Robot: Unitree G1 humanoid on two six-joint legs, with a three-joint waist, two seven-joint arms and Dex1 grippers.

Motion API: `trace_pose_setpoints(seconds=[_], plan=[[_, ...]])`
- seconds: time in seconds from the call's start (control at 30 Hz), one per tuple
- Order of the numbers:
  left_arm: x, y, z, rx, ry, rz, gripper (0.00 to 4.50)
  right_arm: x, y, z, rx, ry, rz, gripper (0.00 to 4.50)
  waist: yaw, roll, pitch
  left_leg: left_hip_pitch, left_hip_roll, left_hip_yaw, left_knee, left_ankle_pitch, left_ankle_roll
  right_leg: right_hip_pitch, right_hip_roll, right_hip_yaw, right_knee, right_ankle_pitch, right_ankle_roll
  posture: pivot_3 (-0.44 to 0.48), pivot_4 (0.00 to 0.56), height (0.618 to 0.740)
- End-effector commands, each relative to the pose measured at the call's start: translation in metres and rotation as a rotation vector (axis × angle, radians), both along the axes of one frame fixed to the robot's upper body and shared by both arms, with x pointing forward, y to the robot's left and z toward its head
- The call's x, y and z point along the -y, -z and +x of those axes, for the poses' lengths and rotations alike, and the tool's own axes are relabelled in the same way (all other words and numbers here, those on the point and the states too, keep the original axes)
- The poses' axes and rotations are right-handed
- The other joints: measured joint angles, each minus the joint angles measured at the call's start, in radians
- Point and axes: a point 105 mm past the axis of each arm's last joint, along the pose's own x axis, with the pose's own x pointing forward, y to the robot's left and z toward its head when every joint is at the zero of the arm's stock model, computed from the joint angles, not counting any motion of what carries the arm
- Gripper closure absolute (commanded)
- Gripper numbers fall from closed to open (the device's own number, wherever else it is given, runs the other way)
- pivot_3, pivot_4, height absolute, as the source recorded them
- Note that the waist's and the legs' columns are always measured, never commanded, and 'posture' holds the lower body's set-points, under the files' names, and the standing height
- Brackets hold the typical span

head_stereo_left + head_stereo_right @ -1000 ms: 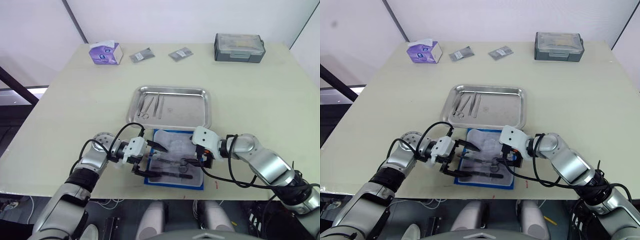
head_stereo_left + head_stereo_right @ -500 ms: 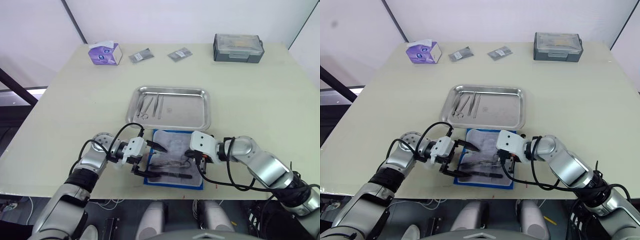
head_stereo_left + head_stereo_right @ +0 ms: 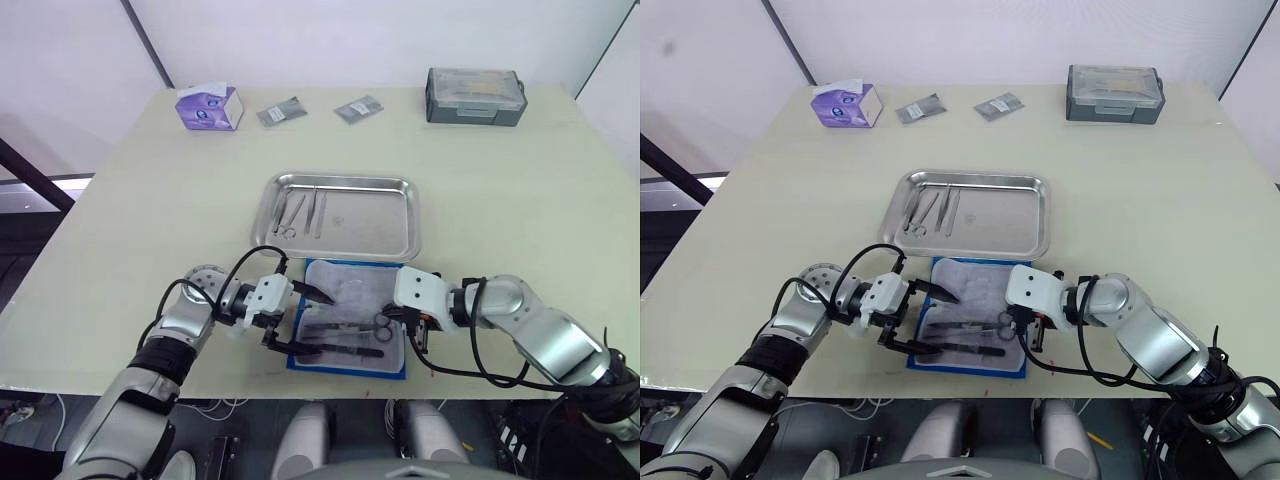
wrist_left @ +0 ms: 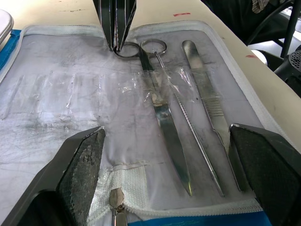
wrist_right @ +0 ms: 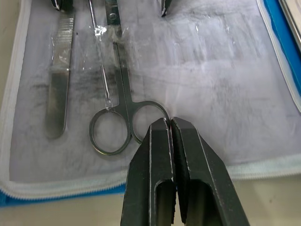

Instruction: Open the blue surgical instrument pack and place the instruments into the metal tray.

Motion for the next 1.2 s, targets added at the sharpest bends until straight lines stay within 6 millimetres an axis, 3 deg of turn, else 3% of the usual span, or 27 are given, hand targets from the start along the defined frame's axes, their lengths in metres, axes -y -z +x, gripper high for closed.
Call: trace_pose_setpoints(seconds=[0.03, 0.27, 0.33, 0.37, 0.47, 0.6, 0.83, 1.2], plan=[[-0.012, 0.030, -0.017, -0.131, 0.022, 0.115, 0.00, 0.005, -0.007, 0.000, 0.019, 0.007, 0.006, 4.46, 0.000, 0.000, 0.000, 0.000, 0.000, 0.000, 0.000, 0.000, 0.000, 0.000, 0.000, 0.000, 0.000, 0.000, 0.000, 0.000, 0.150, 0.734], [-0.012, 0.030, -0.016, -0.128, 0.023, 0.117, 0.00, 0.001, -0.012, -0.004, 0.022, -0.035, 0.027, 4.46, 0.001, 0.000, 0.000, 0.000, 0.000, 0.000, 0.000, 0.000, 0.000, 0.000, 0.000, 0.000, 0.000, 0.000, 0.000, 0.000, 0.150, 0.734], [-0.012, 0.030, -0.016, -0.127, 0.023, 0.118, 0.00, 0.000, -0.015, -0.010, -0.005, -0.054, 0.057, 3.44, 0.001, 0.000, 0.000, 0.000, 0.000, 0.000, 0.000, 0.000, 0.000, 0.000, 0.000, 0.000, 0.000, 0.000, 0.000, 0.000, 0.150, 0.734], [-0.012, 0.030, -0.016, -0.126, 0.023, 0.118, 0.00, 0.001, -0.017, -0.011, -0.012, -0.057, 0.063, 3.28, 0.001, 0.000, 0.000, 0.000, 0.000, 0.000, 0.000, 0.000, 0.000, 0.000, 0.000, 0.000, 0.000, 0.000, 0.000, 0.000, 0.150, 0.734], [-0.012, 0.030, -0.015, -0.125, 0.022, 0.117, 0.00, 0.005, -0.019, -0.010, 0.007, -0.054, 0.052, 1.86, 0.000, 0.000, 0.000, 0.000, 0.000, 0.000, 0.000, 0.000, 0.000, 0.000, 0.000, 0.000, 0.000, 0.000, 0.000, 0.000, 0.150, 0.734], [-0.013, 0.030, -0.016, -0.124, 0.023, 0.117, 0.00, 0.005, -0.032, -0.003, 0.074, -0.034, 0.094, 0.45, 0.000, 0.000, 0.000, 0.000, 0.000, 0.000, 0.000, 0.000, 0.000, 0.000, 0.000, 0.000, 0.000, 0.000, 0.000, 0.000, 0.150, 0.734], [-0.012, 0.030, -0.015, -0.122, 0.026, 0.117, 0.00, -0.014, -0.033, 0.002, 0.101, -0.036, 0.189, 0.45, 0.000, 0.000, 0.000, 0.000, 0.000, 0.000, 0.000, 0.000, 0.000, 0.000, 0.000, 0.000, 0.000, 0.000, 0.000, 0.000, 0.150, 0.734], [-0.012, 0.030, -0.015, -0.121, 0.029, 0.119, 0.00, -0.026, -0.006, 0.003, 0.112, -0.052, 0.176, 0.45, 0.000, 0.000, 0.000, 0.000, 0.000, 0.001, 0.000, 0.000, 0.000, 0.000, 0.000, 0.000, 0.000, 0.000, 0.000, 0.000, 0.150, 0.734]])
